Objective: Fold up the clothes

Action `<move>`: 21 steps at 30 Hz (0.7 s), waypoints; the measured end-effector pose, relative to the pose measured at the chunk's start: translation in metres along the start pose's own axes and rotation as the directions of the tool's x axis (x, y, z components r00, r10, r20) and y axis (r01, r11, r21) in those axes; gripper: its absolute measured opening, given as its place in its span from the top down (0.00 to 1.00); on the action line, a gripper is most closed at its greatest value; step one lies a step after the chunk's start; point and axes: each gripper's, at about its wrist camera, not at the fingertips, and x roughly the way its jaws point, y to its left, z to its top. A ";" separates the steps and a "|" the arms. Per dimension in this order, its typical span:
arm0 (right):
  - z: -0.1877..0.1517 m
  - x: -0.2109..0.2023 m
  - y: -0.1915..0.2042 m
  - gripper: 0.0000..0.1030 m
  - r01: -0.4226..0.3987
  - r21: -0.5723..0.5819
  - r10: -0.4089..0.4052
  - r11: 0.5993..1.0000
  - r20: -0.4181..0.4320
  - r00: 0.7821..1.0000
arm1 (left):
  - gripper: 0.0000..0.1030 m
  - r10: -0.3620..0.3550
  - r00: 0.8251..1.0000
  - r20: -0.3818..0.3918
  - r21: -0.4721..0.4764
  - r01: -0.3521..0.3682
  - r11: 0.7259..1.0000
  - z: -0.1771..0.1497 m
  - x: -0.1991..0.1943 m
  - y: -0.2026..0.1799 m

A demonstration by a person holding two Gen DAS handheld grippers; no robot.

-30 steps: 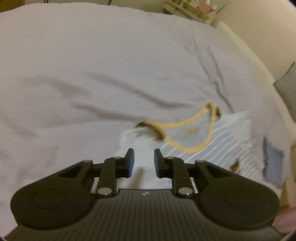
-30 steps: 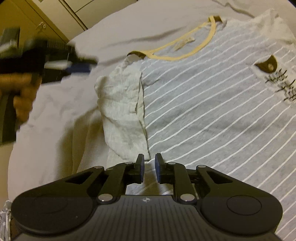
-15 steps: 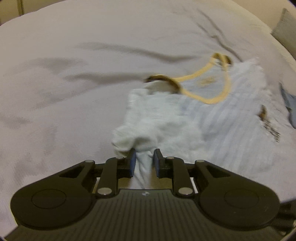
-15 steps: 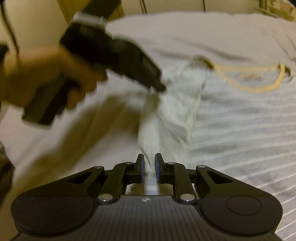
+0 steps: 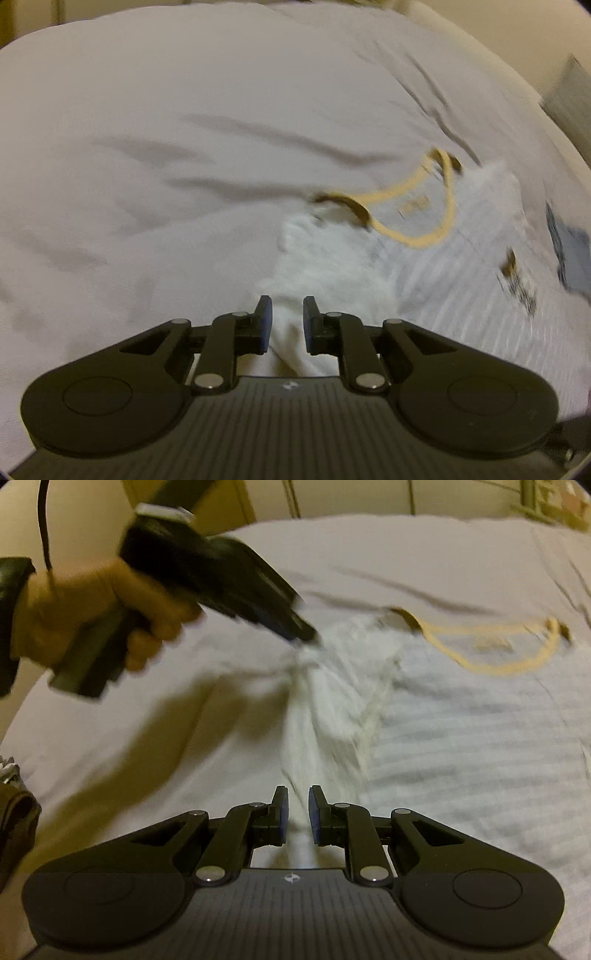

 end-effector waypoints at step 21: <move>-0.008 0.004 -0.024 0.84 0.062 0.097 -0.063 0.993 0.009 0.998 | 0.92 0.015 0.999 0.051 0.056 -0.018 0.998 -0.012 -0.005 0.000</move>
